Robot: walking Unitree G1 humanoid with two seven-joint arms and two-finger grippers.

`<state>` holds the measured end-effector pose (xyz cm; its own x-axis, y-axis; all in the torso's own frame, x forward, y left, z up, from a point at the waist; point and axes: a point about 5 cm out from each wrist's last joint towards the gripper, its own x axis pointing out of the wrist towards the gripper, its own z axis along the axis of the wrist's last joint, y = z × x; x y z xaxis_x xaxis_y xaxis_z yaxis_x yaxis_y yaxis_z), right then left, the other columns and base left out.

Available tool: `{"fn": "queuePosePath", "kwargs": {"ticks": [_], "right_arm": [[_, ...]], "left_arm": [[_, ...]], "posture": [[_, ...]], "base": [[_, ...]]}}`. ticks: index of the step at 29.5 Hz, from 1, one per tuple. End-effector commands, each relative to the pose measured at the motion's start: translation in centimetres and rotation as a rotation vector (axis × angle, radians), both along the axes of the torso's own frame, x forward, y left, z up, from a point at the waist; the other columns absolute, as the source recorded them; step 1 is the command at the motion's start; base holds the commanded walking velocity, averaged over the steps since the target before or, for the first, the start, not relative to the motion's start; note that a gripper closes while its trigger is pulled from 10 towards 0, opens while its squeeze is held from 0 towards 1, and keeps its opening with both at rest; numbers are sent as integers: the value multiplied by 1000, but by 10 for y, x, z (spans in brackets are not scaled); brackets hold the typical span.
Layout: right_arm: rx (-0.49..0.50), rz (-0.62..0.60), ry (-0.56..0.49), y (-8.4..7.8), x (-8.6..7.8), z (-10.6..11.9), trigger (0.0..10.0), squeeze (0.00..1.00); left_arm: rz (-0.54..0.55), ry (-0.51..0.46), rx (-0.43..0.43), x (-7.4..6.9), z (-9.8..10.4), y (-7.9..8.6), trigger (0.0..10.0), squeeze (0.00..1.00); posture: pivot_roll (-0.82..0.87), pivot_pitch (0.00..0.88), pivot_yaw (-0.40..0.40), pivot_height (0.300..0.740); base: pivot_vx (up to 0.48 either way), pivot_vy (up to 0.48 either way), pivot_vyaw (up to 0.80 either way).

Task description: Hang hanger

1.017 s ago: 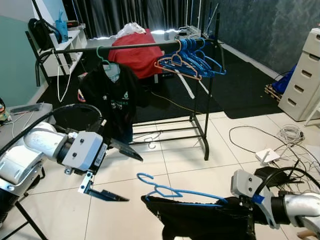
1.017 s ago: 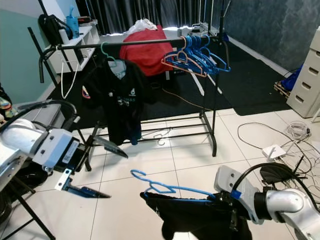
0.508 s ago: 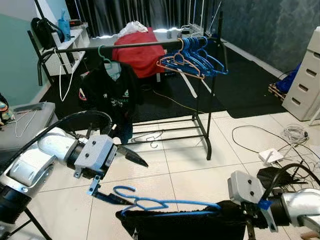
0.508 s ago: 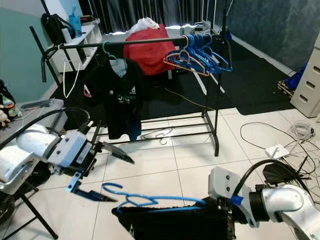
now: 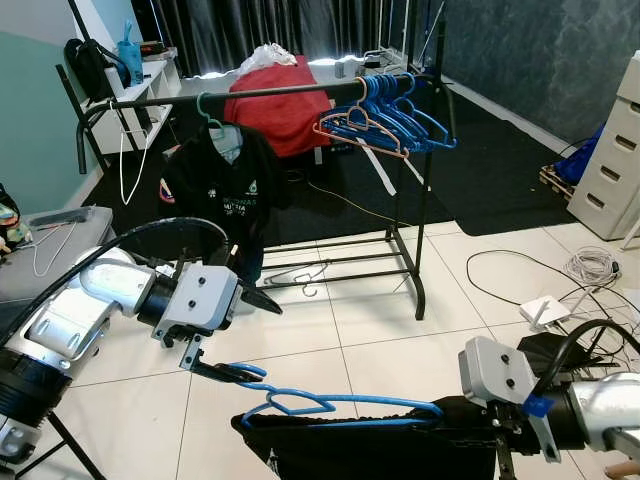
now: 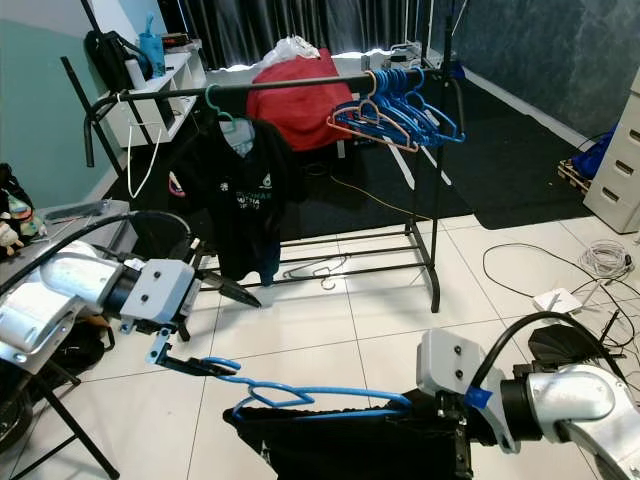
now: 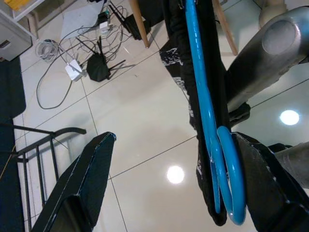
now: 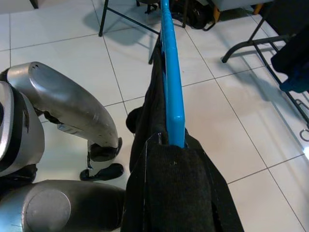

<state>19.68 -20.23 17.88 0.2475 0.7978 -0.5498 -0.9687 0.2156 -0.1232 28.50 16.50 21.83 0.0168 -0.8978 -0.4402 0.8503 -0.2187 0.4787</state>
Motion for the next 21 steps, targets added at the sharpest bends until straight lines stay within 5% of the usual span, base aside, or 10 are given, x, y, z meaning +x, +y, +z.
{"fn": "queuePosePath", "kwargs": {"ticks": [1, 10, 13, 14, 15, 16, 17, 21], "right_arm": [[31, 24, -44, 5, 0, 11, 10000, 0], [40, 24, -52, 6, -1, 17, 10000, 0], [40, 18, -54, 5, -1, 18, 10000, 0], [41, 17, -54, 5, -2, 18, 10000, 0], [41, 17, -54, 5, -2, 18, 10000, 0], [41, 16, -54, 5, -2, 19, 10000, 0], [42, 16, -55, 5, -1, 19, 10000, 0], [44, 16, -55, 6, -1, 19, 10000, 0]], "left_arm": [[11, 19, 7, -1, 0, 8, 10000, 0], [9, 30, -6, 1, -2, 11, 10000, 0], [6, 35, -8, 1, -3, 11, 8824, 0], [1, 44, -10, 1, -3, 11, 5294, 0], [1, 44, -10, 1, -3, 11, 5294, 0], [-4, 47, -16, 0, -3, 10, 706, 0], [-12, 61, -20, 0, -2, 10, 0, 0], [-18, 70, -27, -1, -1, 9, 0, 0]], "posture": [[-199, 0, 91, 740], [-205, 0, 91, 740], [-206, 0, 90, 740], [-207, 0, 91, 740], [-207, 0, 91, 740], [-207, 0, 91, 740], [-207, 0, 91, 740], [-207, 0, 88, 740]], "base": [[0, 0, 0], [0, 0, 0], [0, 0, 0], [0, 0, 0], [0, 0, 0], [0, 0, 0], [0, 0, 0], [0, 0, 0]]}}
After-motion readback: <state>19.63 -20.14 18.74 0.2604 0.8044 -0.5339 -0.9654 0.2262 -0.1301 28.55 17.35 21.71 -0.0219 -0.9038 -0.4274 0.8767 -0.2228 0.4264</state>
